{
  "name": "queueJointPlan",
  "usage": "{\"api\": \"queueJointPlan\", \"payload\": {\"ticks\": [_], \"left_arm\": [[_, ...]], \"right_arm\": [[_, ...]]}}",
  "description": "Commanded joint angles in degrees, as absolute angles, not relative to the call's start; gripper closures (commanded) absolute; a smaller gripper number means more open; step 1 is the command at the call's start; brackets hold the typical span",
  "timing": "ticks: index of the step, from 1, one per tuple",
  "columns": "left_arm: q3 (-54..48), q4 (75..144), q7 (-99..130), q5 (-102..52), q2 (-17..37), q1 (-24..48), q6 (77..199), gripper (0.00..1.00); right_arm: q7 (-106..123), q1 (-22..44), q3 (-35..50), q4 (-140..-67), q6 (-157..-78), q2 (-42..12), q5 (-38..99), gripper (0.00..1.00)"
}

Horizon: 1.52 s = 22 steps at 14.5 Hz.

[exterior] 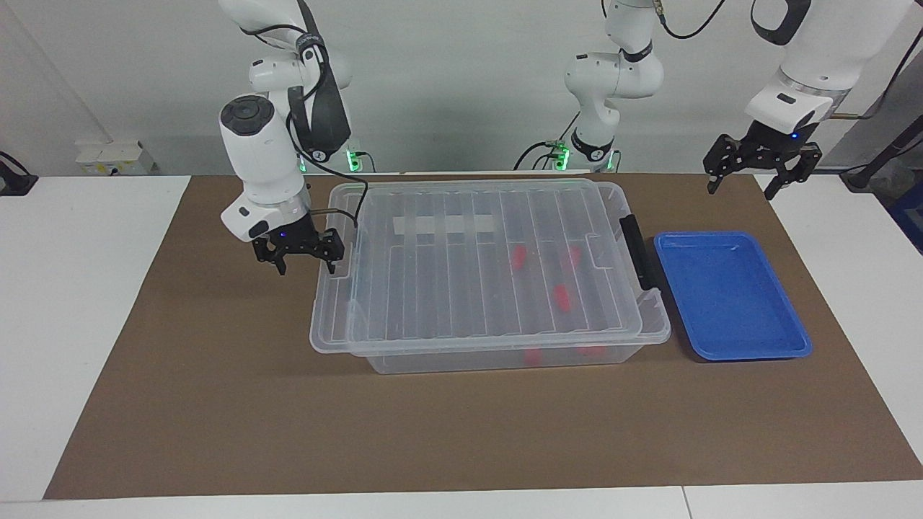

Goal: Place red block in blue tray from box
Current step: 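Slide the clear lid away from the blue tray with the right gripper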

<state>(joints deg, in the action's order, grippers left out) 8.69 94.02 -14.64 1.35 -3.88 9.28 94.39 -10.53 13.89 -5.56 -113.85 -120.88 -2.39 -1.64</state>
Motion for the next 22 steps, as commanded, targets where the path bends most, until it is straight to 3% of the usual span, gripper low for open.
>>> {"api": "queueJointPlan", "payload": {"ticks": [1, 22], "left_arm": [[8.53, 94.04, -15.03, 2.29, -4.57, 8.96, 93.34, 0.00], [8.53, 94.04, -15.03, 2.29, -4.57, 8.96, 93.34, 0.00]], "right_arm": [[-8.88, 11.96, -5.36, -113.73, -120.24, -2.46, -3.51, 0.00], [-6.33, 8.09, -5.80, -113.03, -115.31, -1.49, -8.00, 0.00]]}}
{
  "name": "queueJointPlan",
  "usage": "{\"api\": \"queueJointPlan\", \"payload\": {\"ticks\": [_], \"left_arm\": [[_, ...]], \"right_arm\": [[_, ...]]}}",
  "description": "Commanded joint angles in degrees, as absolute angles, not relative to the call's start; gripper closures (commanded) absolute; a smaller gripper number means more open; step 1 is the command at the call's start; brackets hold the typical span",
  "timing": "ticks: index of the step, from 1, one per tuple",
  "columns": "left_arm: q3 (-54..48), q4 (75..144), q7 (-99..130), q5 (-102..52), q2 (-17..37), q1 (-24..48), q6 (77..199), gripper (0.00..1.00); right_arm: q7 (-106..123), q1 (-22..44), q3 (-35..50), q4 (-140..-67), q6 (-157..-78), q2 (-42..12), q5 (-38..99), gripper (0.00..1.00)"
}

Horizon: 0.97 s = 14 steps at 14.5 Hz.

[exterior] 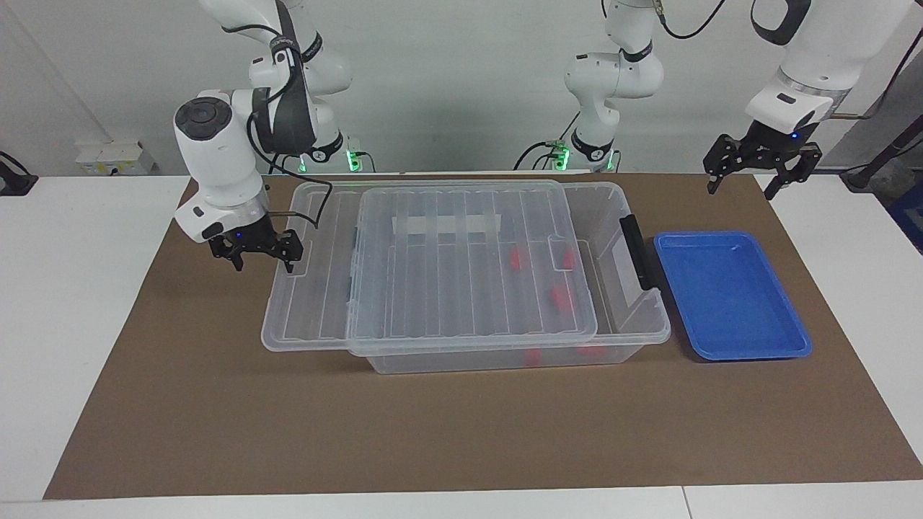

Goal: Place red block in blue tray from box
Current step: 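Slide the clear lid away from the blue tray with the right gripper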

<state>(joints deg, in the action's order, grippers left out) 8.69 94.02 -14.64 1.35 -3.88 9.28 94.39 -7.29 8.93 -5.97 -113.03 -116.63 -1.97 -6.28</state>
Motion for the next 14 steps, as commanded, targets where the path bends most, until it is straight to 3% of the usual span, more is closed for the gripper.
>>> {"api": "queueJointPlan", "payload": {"ticks": [1, 14], "left_arm": [[8.53, 94.04, -14.94, 2.29, -4.57, 9.05, 93.34, 0.00], [8.44, 94.22, -14.94, 2.29, -4.57, 9.14, 93.16, 0.00]], "right_arm": [[-6.24, 8.09, -5.80, -113.03, -115.31, -1.58, -8.43, 0.00], [-3.17, 4.66, -5.80, -112.68, -112.94, -0.79, -9.40, 0.00]]}}
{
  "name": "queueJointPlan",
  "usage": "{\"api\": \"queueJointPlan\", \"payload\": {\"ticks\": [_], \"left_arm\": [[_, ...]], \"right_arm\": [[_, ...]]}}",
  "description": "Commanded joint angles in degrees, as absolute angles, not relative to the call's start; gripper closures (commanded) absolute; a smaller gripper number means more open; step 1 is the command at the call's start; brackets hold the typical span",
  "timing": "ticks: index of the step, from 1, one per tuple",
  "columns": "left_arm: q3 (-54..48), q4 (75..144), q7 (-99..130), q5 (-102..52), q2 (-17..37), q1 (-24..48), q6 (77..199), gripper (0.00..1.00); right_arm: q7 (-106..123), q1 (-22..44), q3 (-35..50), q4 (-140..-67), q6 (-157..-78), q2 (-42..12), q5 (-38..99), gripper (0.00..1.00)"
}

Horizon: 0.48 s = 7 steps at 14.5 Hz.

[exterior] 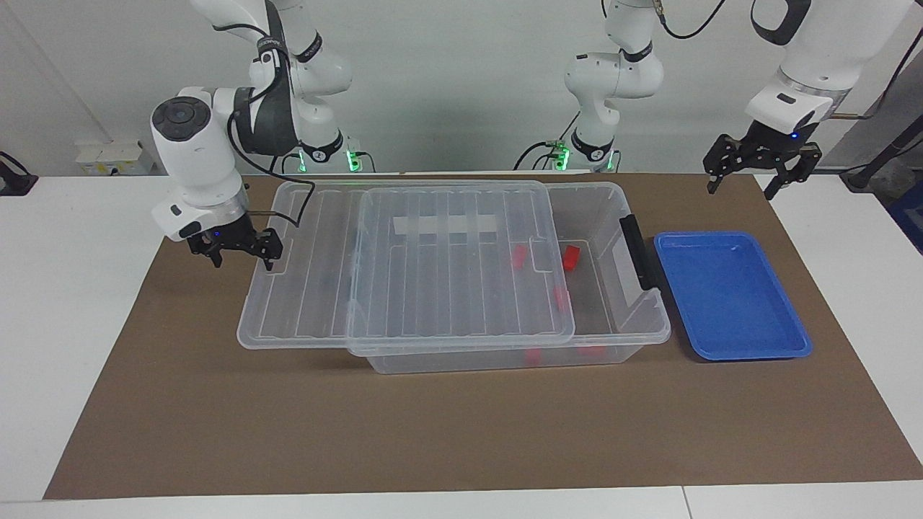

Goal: Place red block in blue tray from box
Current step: 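Slide the clear lid away from the blue tray with the right gripper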

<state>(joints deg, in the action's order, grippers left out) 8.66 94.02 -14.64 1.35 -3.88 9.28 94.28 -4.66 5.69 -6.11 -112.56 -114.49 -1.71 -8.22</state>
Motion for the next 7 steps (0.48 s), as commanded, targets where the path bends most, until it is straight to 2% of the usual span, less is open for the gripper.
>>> {"api": "queueJointPlan", "payload": {"ticks": [1, 7], "left_arm": [[8.44, 94.13, -14.85, 2.29, -4.57, 9.14, 93.16, 0.00], [6.60, 94.57, -6.28, 2.20, -4.92, 11.50, 93.16, 0.00]], "right_arm": [[-3.08, 4.40, -5.80, -112.68, -112.85, -0.79, -9.40, 0.00], [-2.99, 3.60, -5.89, -112.68, -111.80, -0.26, -9.67, 0.00]]}}
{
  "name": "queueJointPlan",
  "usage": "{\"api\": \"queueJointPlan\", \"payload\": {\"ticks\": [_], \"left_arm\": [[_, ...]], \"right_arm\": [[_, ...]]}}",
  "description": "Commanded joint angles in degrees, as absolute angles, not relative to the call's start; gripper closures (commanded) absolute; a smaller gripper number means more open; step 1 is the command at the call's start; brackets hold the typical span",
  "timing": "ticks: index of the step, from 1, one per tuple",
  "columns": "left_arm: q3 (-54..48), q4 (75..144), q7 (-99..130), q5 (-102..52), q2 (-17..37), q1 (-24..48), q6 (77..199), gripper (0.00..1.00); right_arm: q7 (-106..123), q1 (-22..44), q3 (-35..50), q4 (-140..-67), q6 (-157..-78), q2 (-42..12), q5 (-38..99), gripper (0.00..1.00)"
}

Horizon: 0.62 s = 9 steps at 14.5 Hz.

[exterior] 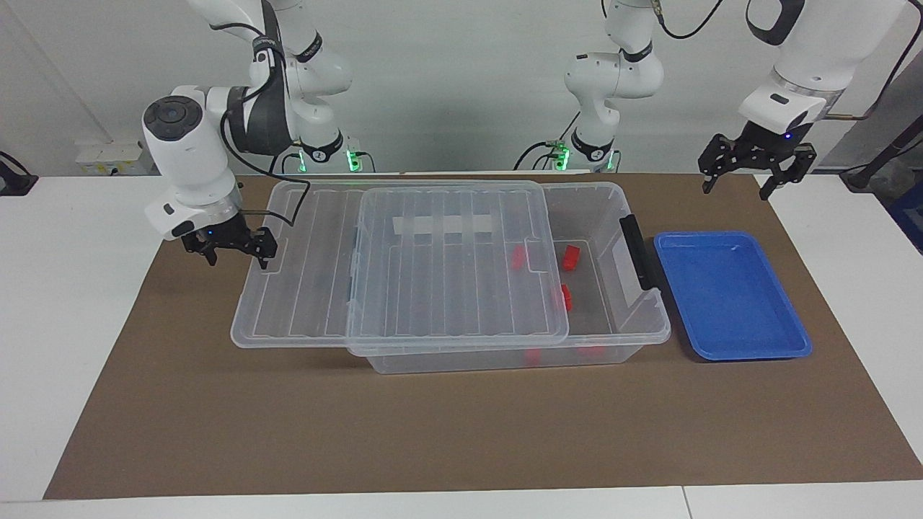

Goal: Place red block in blue tray from box
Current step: 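Slide the clear lid away from the blue tray with the right gripper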

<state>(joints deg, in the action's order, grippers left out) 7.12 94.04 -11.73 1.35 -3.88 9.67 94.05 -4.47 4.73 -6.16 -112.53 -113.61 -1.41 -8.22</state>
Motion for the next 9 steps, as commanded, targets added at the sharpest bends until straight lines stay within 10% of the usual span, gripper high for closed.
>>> {"api": "queueJointPlan", "payload": {"ticks": [1, 9], "left_arm": [[6.50, 94.92, -2.85, 2.20, -5.01, 13.34, 93.08, 0.00], [6.42, 96.67, 23.77, 1.58, -6.06, 25.30, 94.21, 0.00]], "right_arm": [[-2.99, 2.82, -5.89, -112.68, -111.45, -0.26, -9.84, 0.00], [-1.85, 1.41, -5.89, -112.68, -111.27, 0.09, -10.37, 0.00]]}}
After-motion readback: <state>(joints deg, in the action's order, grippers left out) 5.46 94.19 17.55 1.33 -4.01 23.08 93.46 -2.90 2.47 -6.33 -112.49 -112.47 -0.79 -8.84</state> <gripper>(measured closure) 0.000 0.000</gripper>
